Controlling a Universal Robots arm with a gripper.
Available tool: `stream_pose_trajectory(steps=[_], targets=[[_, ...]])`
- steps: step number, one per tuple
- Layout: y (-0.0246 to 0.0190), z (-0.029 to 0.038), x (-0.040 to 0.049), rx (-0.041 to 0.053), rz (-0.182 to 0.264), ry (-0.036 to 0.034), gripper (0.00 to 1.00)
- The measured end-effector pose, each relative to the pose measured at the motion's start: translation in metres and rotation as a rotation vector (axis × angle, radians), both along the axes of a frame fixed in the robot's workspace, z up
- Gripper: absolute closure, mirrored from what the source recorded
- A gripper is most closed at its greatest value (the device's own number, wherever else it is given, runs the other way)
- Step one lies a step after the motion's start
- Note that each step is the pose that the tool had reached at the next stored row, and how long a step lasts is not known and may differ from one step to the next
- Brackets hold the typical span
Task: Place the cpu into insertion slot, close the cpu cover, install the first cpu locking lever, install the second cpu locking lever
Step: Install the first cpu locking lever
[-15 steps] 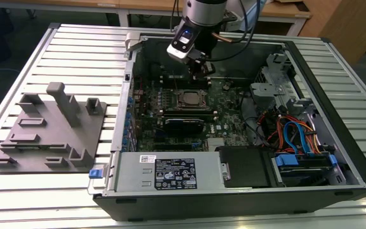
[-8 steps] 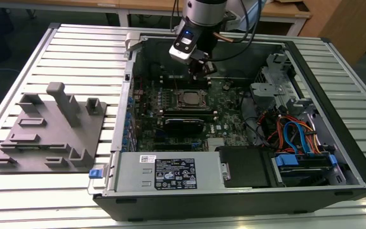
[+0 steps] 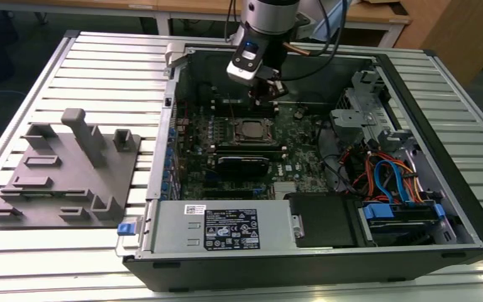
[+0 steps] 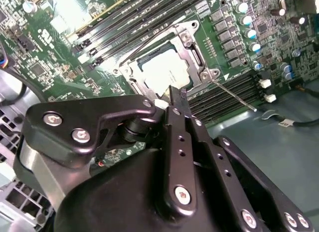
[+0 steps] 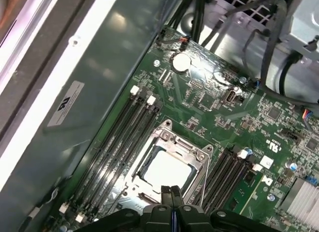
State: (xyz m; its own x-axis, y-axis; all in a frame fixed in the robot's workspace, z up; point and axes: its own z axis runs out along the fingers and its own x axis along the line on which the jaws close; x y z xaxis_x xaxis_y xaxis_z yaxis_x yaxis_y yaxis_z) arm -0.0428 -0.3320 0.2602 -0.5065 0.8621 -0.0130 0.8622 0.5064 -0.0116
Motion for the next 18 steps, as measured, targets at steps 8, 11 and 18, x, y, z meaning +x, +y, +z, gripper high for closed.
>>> stream_pose_trajectory(steps=[8, 11, 18], targets=[[0.0, 0.0, 0.0, 0.0, 0.073, 0.0, 0.9], [0.0, 0.0, 0.0, 0.0, 0.101, 0.0, 0.9], [0.0, 0.0, 0.0, 0.0, 0.141, 0.0, 0.9]])
